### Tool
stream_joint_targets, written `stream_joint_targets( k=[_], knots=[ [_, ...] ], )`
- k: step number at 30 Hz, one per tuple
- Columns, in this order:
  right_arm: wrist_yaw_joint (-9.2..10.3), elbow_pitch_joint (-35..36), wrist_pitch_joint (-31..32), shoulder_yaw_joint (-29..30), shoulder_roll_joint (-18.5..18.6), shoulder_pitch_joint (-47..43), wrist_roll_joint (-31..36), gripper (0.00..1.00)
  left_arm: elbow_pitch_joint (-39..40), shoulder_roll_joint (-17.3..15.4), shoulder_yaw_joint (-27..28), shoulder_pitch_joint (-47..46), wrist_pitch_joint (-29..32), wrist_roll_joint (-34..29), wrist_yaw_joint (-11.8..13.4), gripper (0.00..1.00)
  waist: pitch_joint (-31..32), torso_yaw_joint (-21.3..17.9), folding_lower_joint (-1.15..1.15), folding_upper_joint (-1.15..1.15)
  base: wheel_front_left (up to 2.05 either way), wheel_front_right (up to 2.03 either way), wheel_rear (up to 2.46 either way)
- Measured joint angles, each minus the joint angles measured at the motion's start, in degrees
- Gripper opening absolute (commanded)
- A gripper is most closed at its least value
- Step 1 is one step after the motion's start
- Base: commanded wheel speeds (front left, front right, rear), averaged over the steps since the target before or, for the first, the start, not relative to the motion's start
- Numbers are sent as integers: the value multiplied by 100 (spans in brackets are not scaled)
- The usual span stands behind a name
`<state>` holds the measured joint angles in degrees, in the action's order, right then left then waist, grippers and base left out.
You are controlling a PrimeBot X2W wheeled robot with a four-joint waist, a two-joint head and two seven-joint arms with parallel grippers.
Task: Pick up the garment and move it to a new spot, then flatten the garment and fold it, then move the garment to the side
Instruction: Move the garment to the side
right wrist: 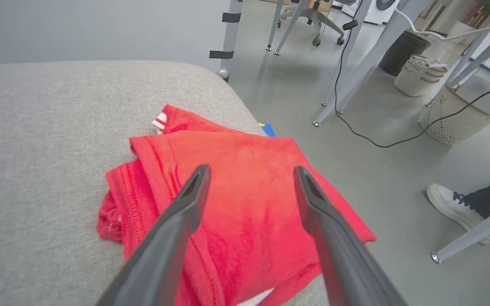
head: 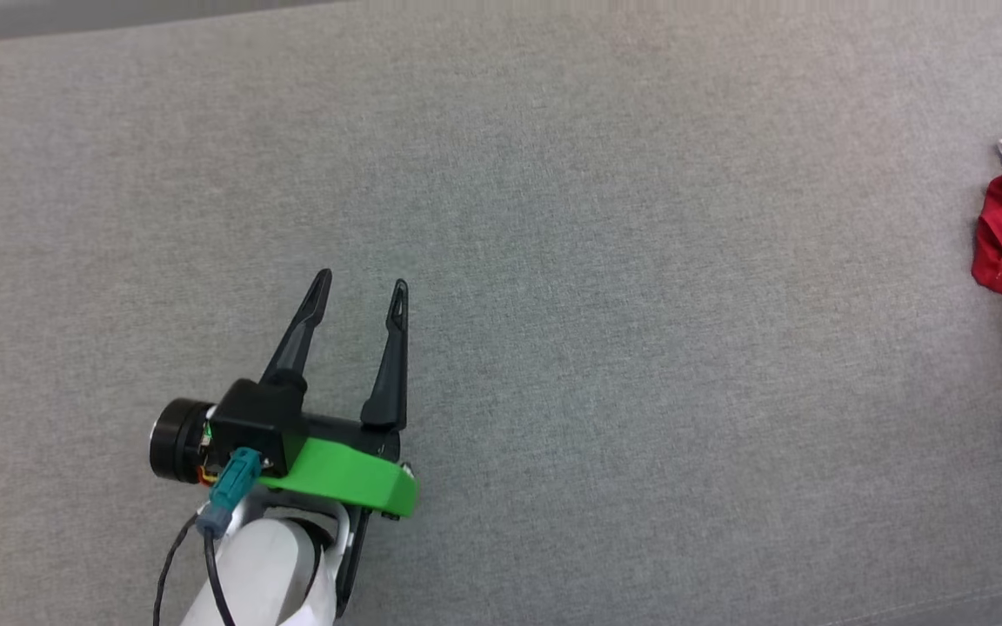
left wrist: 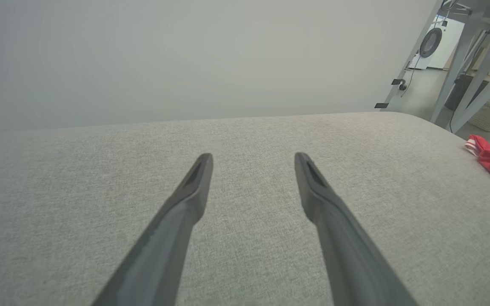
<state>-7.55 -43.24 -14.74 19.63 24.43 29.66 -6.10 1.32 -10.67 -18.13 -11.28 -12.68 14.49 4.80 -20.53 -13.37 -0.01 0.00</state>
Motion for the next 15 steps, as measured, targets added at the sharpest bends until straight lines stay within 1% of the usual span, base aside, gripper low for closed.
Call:
stream_joint_targets(
  k=[3,8,13,15],
  knots=[
    [0,516,0,54,-383,-521,-19,100,-148,25,10,131,-48,78,8,100,244,94,0,0,0,0,0],
    [1,1369,51,-44,-894,-1219,-77,100,-330,110,71,224,-134,181,25,100,560,304,0,0,0,0,0],
    [1,2368,336,-443,-1408,-1738,-125,100,-502,179,241,341,-190,247,59,100,821,539,0,0,0,0,0],
    [1,2695,428,-634,-1526,-1917,-126,100,-553,183,323,406,-191,260,83,100,920,613,0,0,0,0,0]
  ],
)
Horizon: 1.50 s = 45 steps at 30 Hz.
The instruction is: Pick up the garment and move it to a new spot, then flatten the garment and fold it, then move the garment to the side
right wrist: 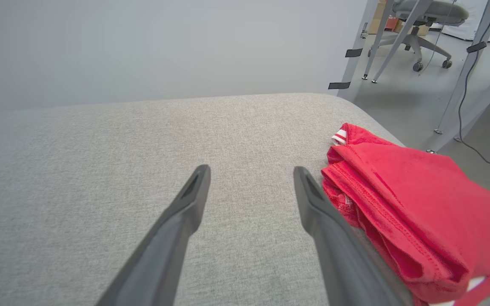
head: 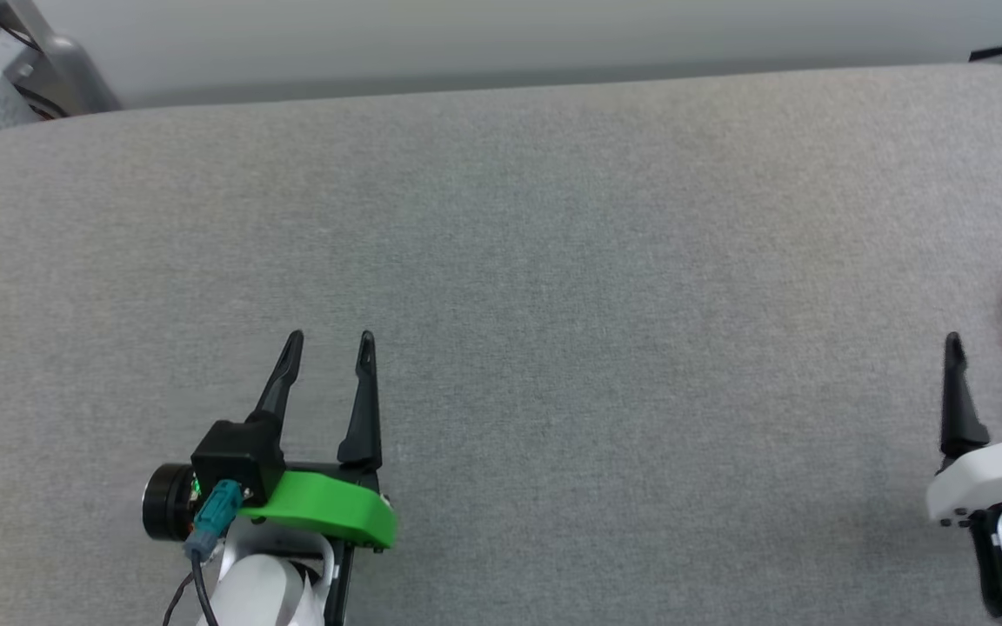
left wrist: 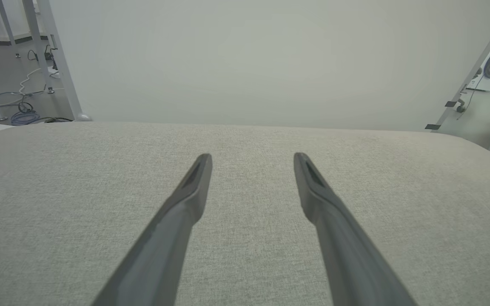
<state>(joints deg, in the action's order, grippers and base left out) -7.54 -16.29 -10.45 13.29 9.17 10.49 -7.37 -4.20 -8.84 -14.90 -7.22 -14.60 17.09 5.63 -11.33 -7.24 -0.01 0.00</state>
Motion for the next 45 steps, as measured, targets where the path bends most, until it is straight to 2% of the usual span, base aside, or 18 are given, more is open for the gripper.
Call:
stream_joint_targets(
  k=[9,21,28,45],
  knots=[
    [0,1291,428,-620,-330,-817,-42,100,-118,12,230,335,-5,-1,-21,100,499,264,0,0,0,0,0],
    [0,2257,871,-896,-526,-1722,18,100,-292,97,302,776,-5,-41,-159,100,1014,399,0,0,0,0,0],
    [0,2512,996,-951,-555,-1862,73,100,-310,140,323,840,-5,-91,-188,100,1023,371,0,0,0,0,0],
    [0,2561,966,-1089,-593,-1857,46,100,-361,188,400,833,-5,-151,-238,100,923,452,0,0,0,0,0]
  ],
)
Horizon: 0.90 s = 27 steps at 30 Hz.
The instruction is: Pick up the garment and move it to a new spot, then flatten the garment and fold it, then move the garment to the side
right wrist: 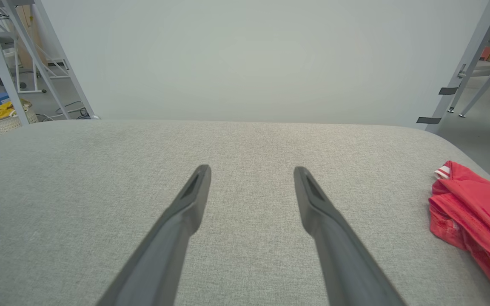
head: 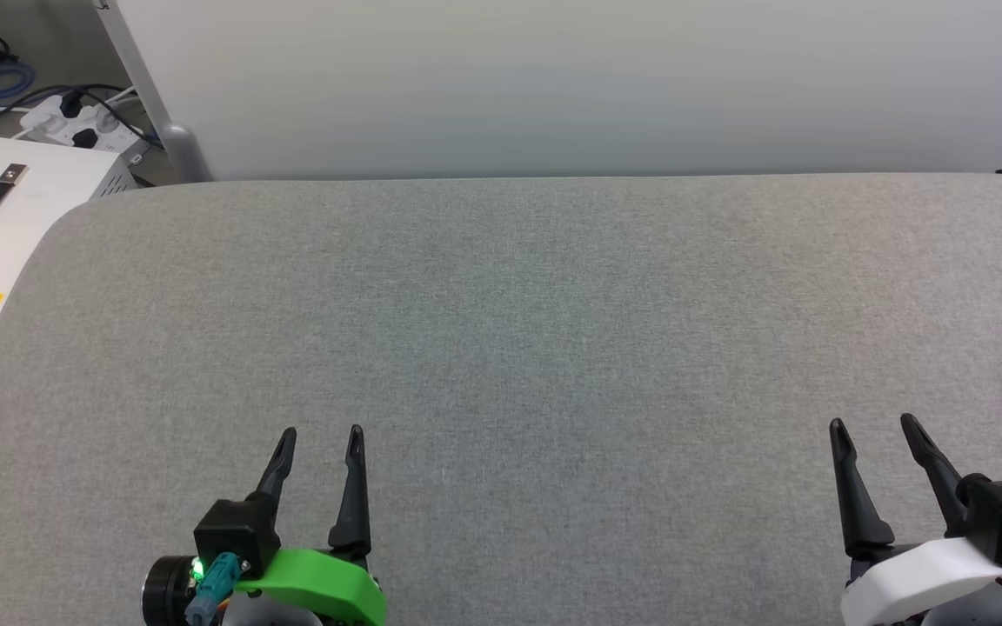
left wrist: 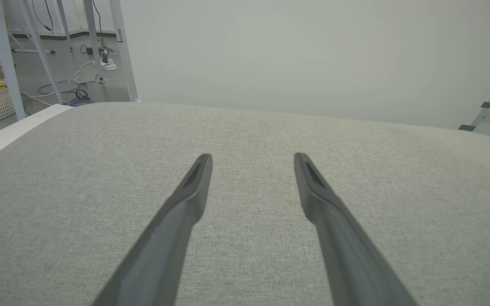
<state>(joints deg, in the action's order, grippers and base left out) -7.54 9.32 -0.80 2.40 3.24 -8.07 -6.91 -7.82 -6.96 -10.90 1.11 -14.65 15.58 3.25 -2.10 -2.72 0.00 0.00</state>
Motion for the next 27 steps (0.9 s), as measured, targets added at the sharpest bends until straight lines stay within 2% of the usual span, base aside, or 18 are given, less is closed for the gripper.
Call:
stream_joint_targets(
  k=[13,14,27],
  knots=[
    [0,-4,-3,-44,1,4,-62,100,-40,86,68,-2,0,-15,-58,100,38,17,0,0,0,0,0],
    [0,-4,0,-44,1,3,-60,0,-37,93,73,-2,7,-12,-57,0,39,17,0,0,0,0,0],
    [0,-60,5,-59,1,4,-37,0,0,104,129,-1,115,-64,-56,0,55,40,0,0,0,0,0]
  ],
)
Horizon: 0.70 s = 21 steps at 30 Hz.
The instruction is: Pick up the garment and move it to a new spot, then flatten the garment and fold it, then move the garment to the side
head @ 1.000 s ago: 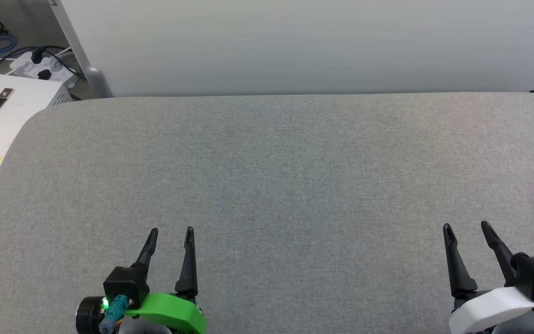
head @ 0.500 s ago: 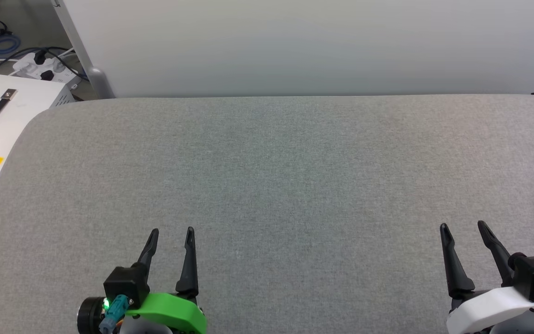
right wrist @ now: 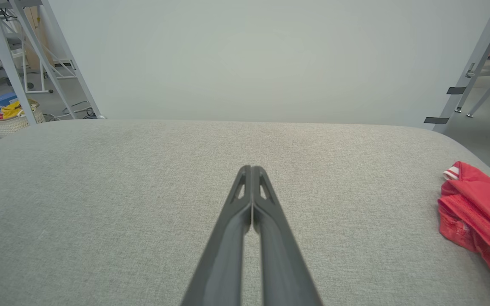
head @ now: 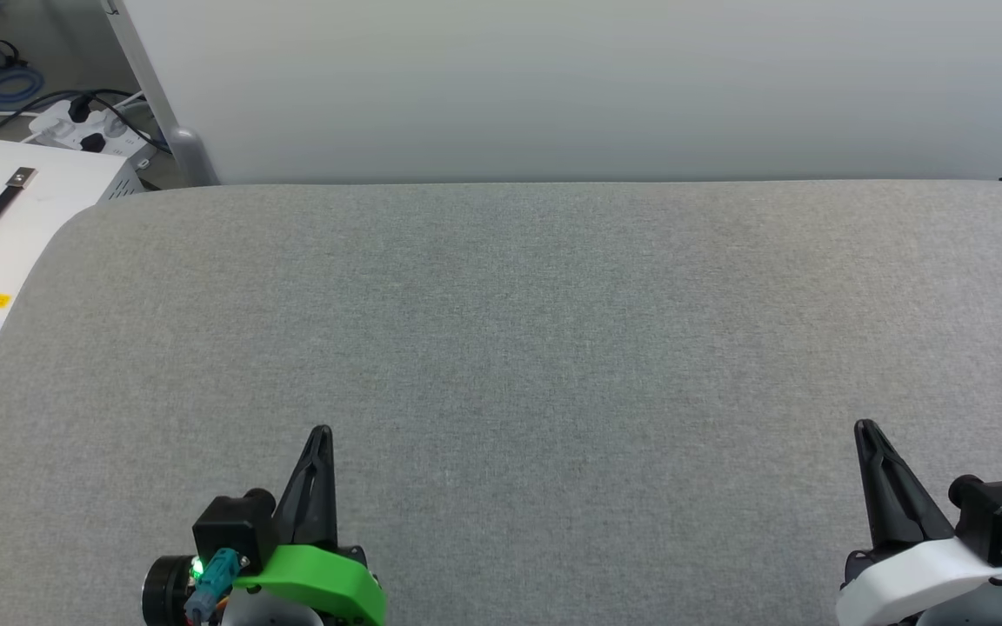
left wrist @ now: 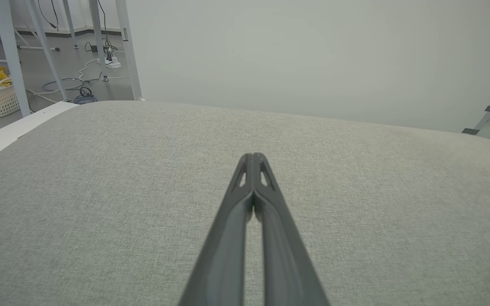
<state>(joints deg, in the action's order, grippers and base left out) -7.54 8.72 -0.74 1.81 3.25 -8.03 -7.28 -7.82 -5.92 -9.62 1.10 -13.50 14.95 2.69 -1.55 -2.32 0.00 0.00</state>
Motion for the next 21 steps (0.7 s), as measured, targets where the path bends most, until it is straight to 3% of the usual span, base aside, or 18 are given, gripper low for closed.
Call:
stream_joint_targets(
  k=[21],
  knots=[
    [0,-151,8,-25,-1,119,136,0,131,45,162,0,245,-263,-44,0,28,42,0,0,0,0,0]
  ],
)
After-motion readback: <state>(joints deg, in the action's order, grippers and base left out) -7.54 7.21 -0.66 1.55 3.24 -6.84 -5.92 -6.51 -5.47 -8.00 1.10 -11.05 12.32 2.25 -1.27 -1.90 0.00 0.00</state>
